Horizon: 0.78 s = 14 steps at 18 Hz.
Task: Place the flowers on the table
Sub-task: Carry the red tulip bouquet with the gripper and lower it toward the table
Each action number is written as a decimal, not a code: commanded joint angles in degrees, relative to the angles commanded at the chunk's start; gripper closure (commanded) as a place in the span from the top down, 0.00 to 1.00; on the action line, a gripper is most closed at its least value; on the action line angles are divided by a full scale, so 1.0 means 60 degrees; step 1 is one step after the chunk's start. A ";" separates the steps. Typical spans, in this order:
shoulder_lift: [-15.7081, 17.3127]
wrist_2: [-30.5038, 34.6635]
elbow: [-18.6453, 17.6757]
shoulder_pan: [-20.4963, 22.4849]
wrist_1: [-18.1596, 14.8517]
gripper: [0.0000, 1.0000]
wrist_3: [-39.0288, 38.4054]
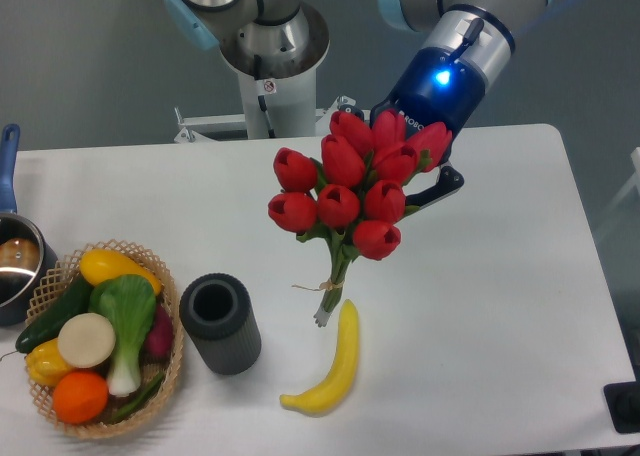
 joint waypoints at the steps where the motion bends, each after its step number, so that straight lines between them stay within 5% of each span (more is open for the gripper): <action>1: 0.0073 0.0044 -0.0058 -0.0015 -0.0015 0.31 0.0015; 14: 0.1289 0.5198 -0.1830 0.0058 -0.0176 0.31 0.0015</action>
